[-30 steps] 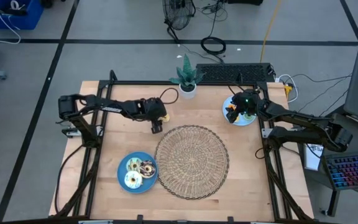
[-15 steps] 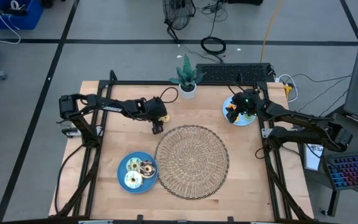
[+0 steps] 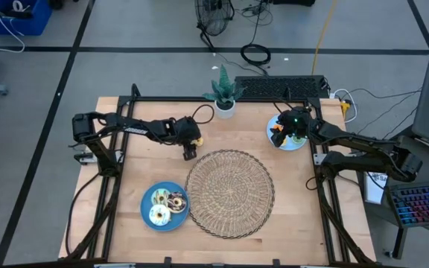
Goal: Pick & Place donuts
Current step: Put the small yellow donut on the light blue plate
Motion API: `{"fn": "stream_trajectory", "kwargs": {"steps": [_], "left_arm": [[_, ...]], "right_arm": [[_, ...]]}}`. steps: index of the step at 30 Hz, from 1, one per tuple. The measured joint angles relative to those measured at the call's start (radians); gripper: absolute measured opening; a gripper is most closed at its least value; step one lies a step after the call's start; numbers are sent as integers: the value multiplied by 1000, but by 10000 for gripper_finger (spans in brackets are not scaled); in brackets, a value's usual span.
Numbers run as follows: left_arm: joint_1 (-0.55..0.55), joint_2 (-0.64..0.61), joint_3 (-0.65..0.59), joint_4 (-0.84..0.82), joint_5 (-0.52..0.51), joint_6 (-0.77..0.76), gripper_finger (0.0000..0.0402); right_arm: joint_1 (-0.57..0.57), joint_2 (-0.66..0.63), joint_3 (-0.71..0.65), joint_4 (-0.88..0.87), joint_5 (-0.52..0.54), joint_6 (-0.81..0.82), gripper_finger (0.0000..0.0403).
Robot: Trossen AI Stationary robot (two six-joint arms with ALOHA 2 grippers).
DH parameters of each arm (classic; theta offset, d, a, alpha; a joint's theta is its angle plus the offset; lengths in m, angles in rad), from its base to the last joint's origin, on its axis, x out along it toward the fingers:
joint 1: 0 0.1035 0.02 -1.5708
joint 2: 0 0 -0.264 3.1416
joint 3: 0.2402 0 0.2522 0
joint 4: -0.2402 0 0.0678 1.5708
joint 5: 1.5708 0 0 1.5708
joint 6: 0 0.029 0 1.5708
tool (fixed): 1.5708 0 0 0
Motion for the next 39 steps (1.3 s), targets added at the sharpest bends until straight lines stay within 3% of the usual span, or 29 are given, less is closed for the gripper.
{"fn": "stream_trajectory", "kwargs": {"steps": [27, 39], "left_arm": [[0, 46, 0, 75, 8, -10, 219], [-9, 46, 0, 80, 54, -10, 105]], "right_arm": [[0, 0, 0, 1, 0, 0, 212], [0, 0, 0, 1, 0, 0, 212]]}}
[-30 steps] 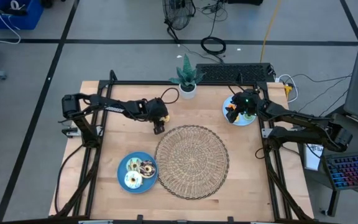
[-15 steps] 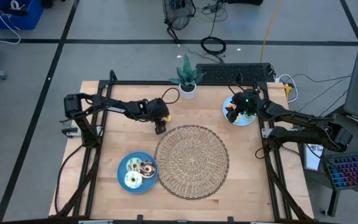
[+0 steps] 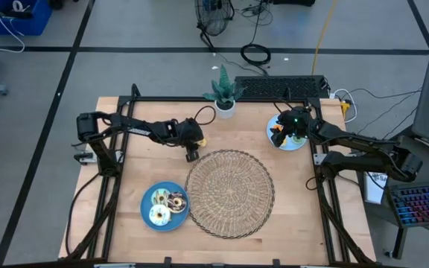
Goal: Pick & Place donuts
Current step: Put the small yellow donut on the light blue plate
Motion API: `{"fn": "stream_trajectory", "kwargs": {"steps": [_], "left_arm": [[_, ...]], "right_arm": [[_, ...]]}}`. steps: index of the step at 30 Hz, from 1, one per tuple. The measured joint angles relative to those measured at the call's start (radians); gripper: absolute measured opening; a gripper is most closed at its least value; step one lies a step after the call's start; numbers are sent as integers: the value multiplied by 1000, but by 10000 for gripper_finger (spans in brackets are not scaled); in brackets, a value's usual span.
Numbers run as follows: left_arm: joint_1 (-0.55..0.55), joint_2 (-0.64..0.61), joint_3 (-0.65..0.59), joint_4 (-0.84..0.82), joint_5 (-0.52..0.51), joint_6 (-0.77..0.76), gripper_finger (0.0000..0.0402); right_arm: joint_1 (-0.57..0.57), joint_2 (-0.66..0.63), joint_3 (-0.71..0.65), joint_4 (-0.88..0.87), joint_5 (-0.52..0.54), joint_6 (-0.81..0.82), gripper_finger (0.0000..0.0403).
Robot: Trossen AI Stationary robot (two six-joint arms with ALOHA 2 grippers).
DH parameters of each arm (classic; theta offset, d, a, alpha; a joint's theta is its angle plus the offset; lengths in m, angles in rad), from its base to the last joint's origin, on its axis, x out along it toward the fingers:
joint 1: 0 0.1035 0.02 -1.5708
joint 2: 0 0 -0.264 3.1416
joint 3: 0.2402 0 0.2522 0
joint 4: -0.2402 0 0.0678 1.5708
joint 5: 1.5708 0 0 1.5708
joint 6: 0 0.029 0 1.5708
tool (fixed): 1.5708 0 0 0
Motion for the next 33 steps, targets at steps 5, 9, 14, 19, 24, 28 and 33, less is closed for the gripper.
{"fn": "stream_trajectory", "kwargs": {"steps": [5, 9, 14, 19, 24, 28, 33], "left_arm": [[-17, -8, 0, 3, -1, 43, 93], [-47, -18, -1, 51, -1, 56, 93], [-91, -25, 26, 89, -4, 60, 93], [-143, -24, 83, 96, -36, 72, 93], [-195, -24, 149, 95, -85, 97, 93], [-228, -24, 201, 91, -127, 102, 93], [-263, -24, 243, 91, -133, 107, 93]], "right_arm": [[0, 0, 0, 24, -73, 1, 212], [25, 0, 0, 127, -260, 34, 212], [136, 1, -45, 360, -311, 33, 212], [273, 50, -158, 710, -276, -24, 212], [371, 164, -205, 884, -178, -30, 212], [441, 283, -188, 951, -102, -78, 212], [519, 400, -137, 1036, -14, -185, 212]]}}
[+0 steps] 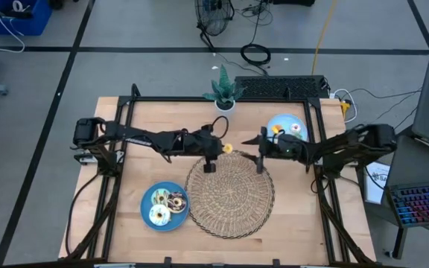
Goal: Pick & Place donuts
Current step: Put the small yellow donut on the light blue plate
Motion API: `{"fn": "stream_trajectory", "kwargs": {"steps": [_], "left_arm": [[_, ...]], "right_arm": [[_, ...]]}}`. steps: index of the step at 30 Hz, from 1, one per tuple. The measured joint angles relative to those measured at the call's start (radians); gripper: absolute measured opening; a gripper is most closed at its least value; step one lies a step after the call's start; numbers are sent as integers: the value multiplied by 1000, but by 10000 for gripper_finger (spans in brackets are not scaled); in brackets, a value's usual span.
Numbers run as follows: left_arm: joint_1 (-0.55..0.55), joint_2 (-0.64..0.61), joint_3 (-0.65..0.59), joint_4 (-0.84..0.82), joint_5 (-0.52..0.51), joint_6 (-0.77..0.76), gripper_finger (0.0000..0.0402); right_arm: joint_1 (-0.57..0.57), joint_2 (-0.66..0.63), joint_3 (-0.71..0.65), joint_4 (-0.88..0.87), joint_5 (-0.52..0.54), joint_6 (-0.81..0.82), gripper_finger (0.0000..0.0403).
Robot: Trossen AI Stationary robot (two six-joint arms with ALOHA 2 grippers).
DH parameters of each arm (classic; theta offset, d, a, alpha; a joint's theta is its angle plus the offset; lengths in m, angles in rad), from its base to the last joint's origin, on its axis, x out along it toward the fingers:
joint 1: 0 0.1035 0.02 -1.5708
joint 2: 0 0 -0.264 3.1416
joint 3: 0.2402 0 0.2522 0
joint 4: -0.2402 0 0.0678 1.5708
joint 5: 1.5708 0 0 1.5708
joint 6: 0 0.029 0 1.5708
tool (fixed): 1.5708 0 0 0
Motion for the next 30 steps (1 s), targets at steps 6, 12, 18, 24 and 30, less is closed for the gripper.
{"fn": "stream_trajectory", "kwargs": {"steps": [6, 12, 18, 24, 30], "left_arm": [[-18, 0, 2, -11, -1, 23, 93], [-26, 1, 2, -24, 0, 18, 93], [-31, 1, 2, -24, -1, 16, 93], [-30, 2, 2, -24, -1, 18, 93], [-30, 2, 2, -24, -1, 20, 93]], "right_arm": [[57, 85, 77, 20, 19, -36, 212], [70, 144, 157, 20, 19, -35, 212], [70, 164, 187, 17, 18, -26, 212], [70, 164, 187, 1, 16, -25, 212], [70, 164, 187, -40, 17, -25, 212]]}}
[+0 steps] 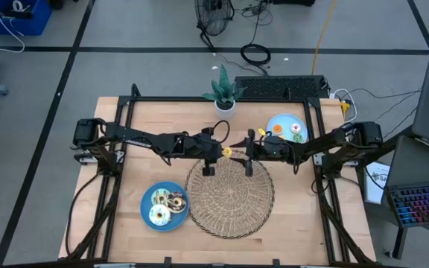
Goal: Pick & Place donuts
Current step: Put the small yellow donut on the light blue plate
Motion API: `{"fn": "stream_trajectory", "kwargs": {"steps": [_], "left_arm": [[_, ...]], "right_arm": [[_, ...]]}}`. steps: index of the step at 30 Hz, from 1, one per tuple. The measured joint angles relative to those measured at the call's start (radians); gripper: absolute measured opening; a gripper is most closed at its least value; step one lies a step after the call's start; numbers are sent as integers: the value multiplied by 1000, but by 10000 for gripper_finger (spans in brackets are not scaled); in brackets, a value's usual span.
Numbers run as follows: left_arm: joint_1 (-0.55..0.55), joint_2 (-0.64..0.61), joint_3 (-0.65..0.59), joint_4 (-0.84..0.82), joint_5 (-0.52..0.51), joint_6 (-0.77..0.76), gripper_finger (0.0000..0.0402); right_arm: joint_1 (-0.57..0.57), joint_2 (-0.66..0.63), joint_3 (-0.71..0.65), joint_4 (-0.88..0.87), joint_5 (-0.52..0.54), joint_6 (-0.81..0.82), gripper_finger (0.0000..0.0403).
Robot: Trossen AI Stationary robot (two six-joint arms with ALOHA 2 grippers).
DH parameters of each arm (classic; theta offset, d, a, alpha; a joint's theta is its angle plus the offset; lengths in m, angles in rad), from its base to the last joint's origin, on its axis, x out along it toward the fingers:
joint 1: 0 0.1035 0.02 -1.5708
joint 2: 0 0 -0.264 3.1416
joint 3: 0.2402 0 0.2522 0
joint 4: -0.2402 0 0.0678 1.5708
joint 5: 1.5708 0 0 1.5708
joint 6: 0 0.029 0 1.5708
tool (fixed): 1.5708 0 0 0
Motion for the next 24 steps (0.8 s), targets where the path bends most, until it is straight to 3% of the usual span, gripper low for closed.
{"fn": "stream_trajectory", "kwargs": {"steps": [13, 24], "left_arm": [[0, 0, 0, 0, 0, -2, 93], [0, 0, 0, 0, 0, -2, 93]], "right_arm": [[0, 0, 0, 4, 0, 0, 209], [0, 0, 0, 5, 0, 0, 150]]}}
